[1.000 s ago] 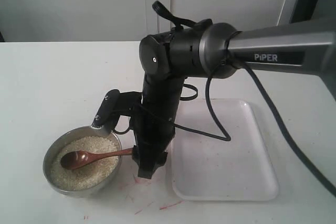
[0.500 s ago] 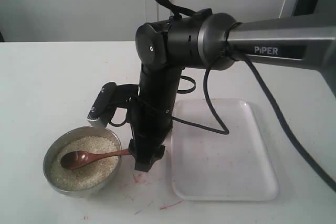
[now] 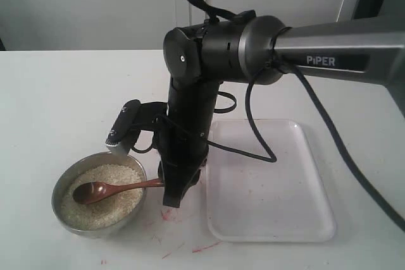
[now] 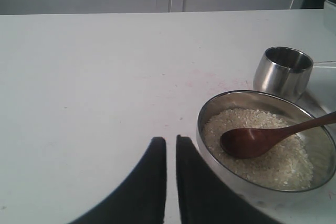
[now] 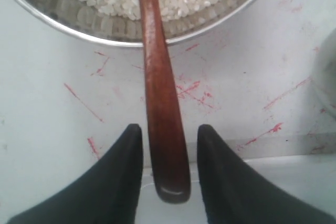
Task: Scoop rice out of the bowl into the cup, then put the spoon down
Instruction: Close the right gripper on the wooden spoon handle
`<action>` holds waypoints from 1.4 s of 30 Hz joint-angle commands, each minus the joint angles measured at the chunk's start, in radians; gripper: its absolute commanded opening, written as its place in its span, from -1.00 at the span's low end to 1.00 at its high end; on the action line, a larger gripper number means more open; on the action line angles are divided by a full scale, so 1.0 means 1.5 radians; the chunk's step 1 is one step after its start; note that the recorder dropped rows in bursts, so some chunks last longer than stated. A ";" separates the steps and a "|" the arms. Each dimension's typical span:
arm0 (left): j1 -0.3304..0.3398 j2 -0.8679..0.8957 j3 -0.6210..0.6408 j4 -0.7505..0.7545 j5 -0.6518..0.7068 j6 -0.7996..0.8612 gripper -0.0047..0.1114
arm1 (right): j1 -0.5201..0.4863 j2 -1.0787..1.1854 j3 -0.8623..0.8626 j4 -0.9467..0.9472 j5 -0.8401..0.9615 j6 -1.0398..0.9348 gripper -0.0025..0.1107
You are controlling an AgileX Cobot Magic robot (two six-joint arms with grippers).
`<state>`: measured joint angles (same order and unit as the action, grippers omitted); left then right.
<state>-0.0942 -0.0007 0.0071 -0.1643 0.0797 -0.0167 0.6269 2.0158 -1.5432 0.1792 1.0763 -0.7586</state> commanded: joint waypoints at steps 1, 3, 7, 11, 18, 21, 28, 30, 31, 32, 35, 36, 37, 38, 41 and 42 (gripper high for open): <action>0.001 0.000 -0.005 -0.004 -0.002 -0.001 -0.67 | 0.001 -0.001 -0.004 0.002 0.004 -0.002 -0.49; 0.001 0.000 -0.005 -0.004 -0.002 -0.001 -0.67 | 0.001 -0.001 -0.004 0.002 0.004 -0.002 -0.54; 0.001 0.000 -0.005 -0.004 -0.002 -0.001 -0.67 | 0.001 -0.001 -0.004 0.002 0.004 -0.002 -0.60; 0.001 0.000 -0.005 -0.004 -0.002 -0.001 -0.67 | 0.001 -0.001 -0.004 0.002 0.004 -0.006 -0.79; 0.001 0.000 -0.005 -0.004 -0.002 -0.001 -0.67 | 0.001 -0.001 -0.004 0.002 0.039 -0.032 -0.89; 0.001 0.000 -0.005 -0.004 -0.002 -0.001 -0.67 | 0.001 -0.014 -0.004 0.000 0.038 -0.032 -0.90; 0.001 0.000 -0.005 -0.004 -0.002 -0.001 -0.67 | 0.002 -0.083 -0.004 -0.026 0.058 -0.033 -0.91; 0.001 0.000 -0.005 -0.004 -0.002 -0.001 -0.67 | 0.016 -0.105 -0.004 -0.074 0.060 -0.030 -0.96; 0.001 0.000 -0.005 -0.004 -0.002 -0.001 -0.67 | 0.022 -0.111 -0.004 -0.094 0.063 -0.027 -0.96; 0.001 0.000 -0.005 -0.004 -0.002 -0.001 -0.67 | 0.041 -0.126 -0.004 -0.130 0.064 -0.022 -0.96; 0.001 0.000 -0.005 -0.004 -0.002 -0.001 -0.67 | 0.080 -0.141 -0.004 -0.211 0.067 0.007 -0.96; 0.001 0.000 -0.005 -0.004 -0.002 -0.001 -0.67 | 0.091 -0.141 -0.004 -0.244 0.073 0.017 -0.96; 0.001 0.000 -0.005 -0.004 -0.002 -0.001 -0.67 | 0.100 -0.141 -0.004 -0.275 0.081 0.029 -0.96; 0.001 0.000 -0.005 -0.004 -0.002 -0.001 -0.67 | 0.111 -0.140 -0.004 -0.308 0.089 0.043 -0.96; 0.001 0.000 -0.005 -0.004 -0.002 -0.001 -0.67 | 0.143 -0.139 -0.004 -0.393 0.093 0.083 -0.96; 0.001 0.000 -0.005 -0.004 -0.002 -0.001 -0.67 | 0.154 -0.139 -0.004 -0.421 0.093 0.096 -0.96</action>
<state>-0.0942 -0.0007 0.0071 -0.1643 0.0797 -0.0167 0.8190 1.8141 -1.5432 -0.3310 1.2034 -0.6720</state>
